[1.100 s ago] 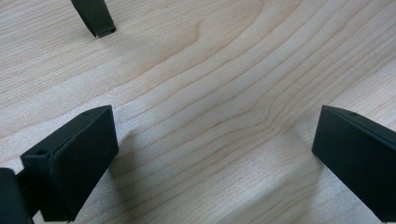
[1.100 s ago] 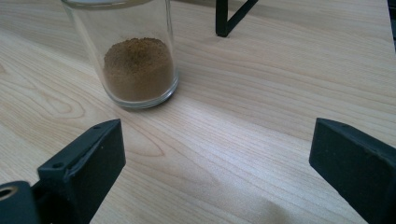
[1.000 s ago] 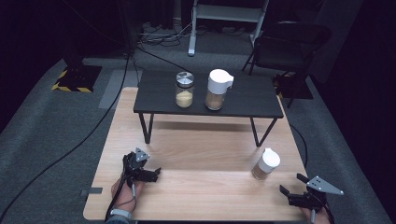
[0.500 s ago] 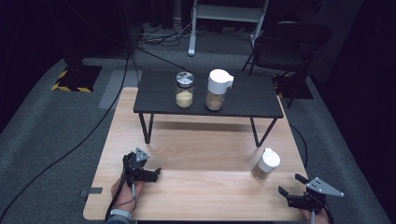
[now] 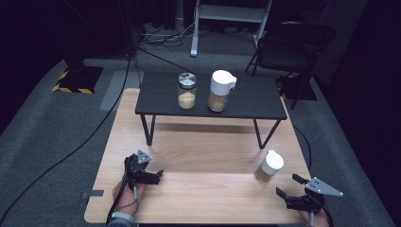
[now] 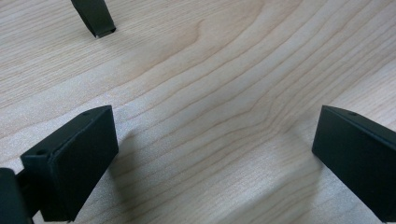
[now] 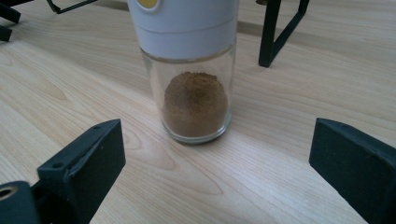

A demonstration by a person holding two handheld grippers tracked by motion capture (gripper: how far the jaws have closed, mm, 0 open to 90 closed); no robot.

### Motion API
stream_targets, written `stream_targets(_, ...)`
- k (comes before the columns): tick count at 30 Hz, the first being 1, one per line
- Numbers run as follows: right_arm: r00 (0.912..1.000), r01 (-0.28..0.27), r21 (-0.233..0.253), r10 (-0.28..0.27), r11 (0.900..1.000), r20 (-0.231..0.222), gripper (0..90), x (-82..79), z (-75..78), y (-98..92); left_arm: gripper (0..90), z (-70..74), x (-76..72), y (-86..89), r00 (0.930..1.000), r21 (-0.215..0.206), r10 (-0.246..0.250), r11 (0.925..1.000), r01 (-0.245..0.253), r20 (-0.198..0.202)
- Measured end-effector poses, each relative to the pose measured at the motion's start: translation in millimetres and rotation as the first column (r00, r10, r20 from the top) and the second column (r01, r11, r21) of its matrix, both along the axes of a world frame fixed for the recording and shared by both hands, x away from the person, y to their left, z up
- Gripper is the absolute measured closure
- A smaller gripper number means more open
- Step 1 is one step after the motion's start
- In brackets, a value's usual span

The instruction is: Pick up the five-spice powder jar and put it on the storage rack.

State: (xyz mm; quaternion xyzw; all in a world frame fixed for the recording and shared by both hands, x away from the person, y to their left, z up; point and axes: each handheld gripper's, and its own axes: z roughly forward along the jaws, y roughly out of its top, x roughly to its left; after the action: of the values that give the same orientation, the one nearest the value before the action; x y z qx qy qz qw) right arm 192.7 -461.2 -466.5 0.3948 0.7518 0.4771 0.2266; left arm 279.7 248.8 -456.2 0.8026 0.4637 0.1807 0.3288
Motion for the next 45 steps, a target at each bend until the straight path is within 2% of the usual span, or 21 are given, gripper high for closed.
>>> stream_targets(20, 0.9991, -0.03, -0.032, 0.031, 0.999, 0.03, 3.6, 18.6, 10.6, 29.6, 0.3, 0.0, 0.1, -0.1, 1.0, 0.003, -0.001, 1.0, 0.001, 0.002)
stream_targets(35, 0.9992, -0.036, -0.05, 0.037, 0.998, 0.016, 5.7, 41.7, 10.7, 48.6, 0.4, 0.2, 0.1, -0.9, 1.0, 0.002, 0.003, 1.0, -0.003, 0.0)
stream_targets(41, 0.9992, -0.035, -0.053, 0.036, 0.998, 0.016, 9.8, 48.1, 8.4, 52.8, 0.4, 0.2, 0.2, -1.0, 1.0, 0.002, 0.003, 1.0, -0.003, 0.0)
stream_targets(45, 0.9991, -0.034, -0.059, 0.035, 0.998, 0.023, 16.0, 51.5, 5.9, 55.1, 0.3, 0.2, 0.1, -1.0, 1.0, 0.002, 0.003, 1.0, -0.003, 0.0)
